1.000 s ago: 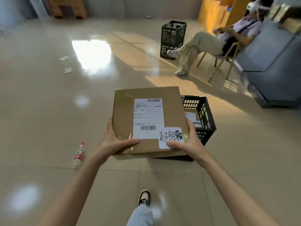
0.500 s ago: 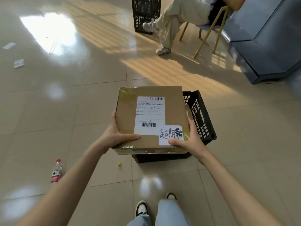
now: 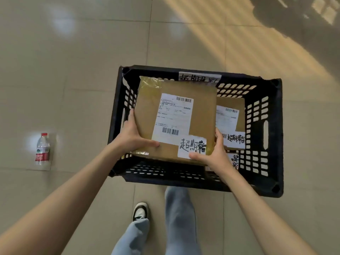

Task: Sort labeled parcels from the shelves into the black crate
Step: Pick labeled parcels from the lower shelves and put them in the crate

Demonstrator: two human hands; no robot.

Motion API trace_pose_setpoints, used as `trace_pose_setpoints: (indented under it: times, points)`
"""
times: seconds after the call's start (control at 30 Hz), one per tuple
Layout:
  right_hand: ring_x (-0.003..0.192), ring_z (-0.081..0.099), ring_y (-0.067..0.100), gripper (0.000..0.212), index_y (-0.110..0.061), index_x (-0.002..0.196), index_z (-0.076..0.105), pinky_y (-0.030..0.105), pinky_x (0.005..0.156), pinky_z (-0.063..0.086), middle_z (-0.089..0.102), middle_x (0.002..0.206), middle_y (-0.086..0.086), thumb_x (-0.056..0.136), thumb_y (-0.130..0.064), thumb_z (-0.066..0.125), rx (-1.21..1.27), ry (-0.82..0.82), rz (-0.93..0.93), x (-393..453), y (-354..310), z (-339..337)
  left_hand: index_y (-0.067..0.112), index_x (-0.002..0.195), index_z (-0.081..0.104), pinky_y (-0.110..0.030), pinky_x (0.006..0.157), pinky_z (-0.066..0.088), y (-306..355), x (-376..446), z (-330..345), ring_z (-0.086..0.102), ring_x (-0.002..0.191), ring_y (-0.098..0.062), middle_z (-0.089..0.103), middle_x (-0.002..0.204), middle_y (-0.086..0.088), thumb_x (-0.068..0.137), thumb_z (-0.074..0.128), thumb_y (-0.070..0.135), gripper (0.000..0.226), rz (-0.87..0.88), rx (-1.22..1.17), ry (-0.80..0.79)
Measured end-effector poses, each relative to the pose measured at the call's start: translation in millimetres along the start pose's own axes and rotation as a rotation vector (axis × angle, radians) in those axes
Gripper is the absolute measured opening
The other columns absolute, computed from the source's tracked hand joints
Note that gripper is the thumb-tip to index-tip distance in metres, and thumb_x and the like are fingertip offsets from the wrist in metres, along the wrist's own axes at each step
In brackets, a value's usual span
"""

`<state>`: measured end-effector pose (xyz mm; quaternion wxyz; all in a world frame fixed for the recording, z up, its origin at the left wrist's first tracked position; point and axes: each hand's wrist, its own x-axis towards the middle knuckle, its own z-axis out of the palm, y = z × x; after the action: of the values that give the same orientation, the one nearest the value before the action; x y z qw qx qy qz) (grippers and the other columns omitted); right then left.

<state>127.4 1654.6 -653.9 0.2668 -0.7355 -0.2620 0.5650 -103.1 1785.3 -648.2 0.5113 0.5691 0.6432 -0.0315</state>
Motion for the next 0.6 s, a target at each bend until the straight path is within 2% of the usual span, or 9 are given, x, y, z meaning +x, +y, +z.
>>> trace_pose_setpoints:
  times: [0.13,0.23,0.33,0.47,0.6]
  points:
    - [0.137,0.027,0.021,0.123,-0.031,0.146,-0.001,0.045,0.114,0.023,0.025,0.152,0.003,0.061,-0.020,0.086,-0.032,-0.006,0.014,49.1,17.1,11.8,0.025,0.146,-0.015,-0.043,0.111,0.026,-18.8,37.1,21.0,0.028,0.135,-0.022,0.020,0.150,-0.006,0.043,0.091,0.041,0.148,-0.086,0.063,0.038]
    - [0.139,0.026,0.019,0.119,-0.029,0.147,-0.002,0.041,0.115,0.023,0.021,0.154,0.001,0.065,-0.012,0.083,-0.073,0.016,-0.007,70.3,28.6,26.1,0.021,0.145,-0.019,-0.046,0.113,0.021,-32.7,50.7,27.5,0.021,0.138,-0.023,0.015,0.152,-0.008,0.050,0.089,0.038,0.144,-0.117,0.121,0.065]
    - [0.140,0.024,0.018,0.116,-0.027,0.147,-0.002,0.038,0.115,0.022,0.017,0.155,0.000,0.068,-0.009,0.081,-0.082,0.019,-0.008,81.0,38.6,37.6,0.022,0.146,-0.018,-0.050,0.111,0.025,-40.4,58.8,32.4,0.027,0.135,-0.025,0.020,0.148,-0.008,0.058,0.086,0.032,0.136,-0.111,0.130,0.079]
    - [0.140,0.023,0.017,0.115,-0.027,0.148,-0.001,0.037,0.116,0.021,0.017,0.154,-0.002,0.068,-0.010,0.081,-0.077,0.043,-0.005,90.0,43.6,41.2,0.021,0.146,-0.018,-0.044,0.109,0.028,-40.3,71.6,37.2,0.026,0.134,-0.026,0.019,0.146,-0.008,0.058,0.087,0.025,0.136,-0.123,0.105,0.101]
    - [0.141,0.022,0.017,0.118,-0.027,0.148,-0.004,0.041,0.117,0.021,0.016,0.155,-0.002,0.068,-0.016,0.082,-0.143,0.021,0.007,91.1,42.9,38.2,0.019,0.146,-0.017,-0.045,0.105,0.030,-37.2,70.1,39.8,0.022,0.136,-0.026,0.016,0.147,-0.008,0.060,0.085,0.030,0.133,-0.103,0.209,0.126]
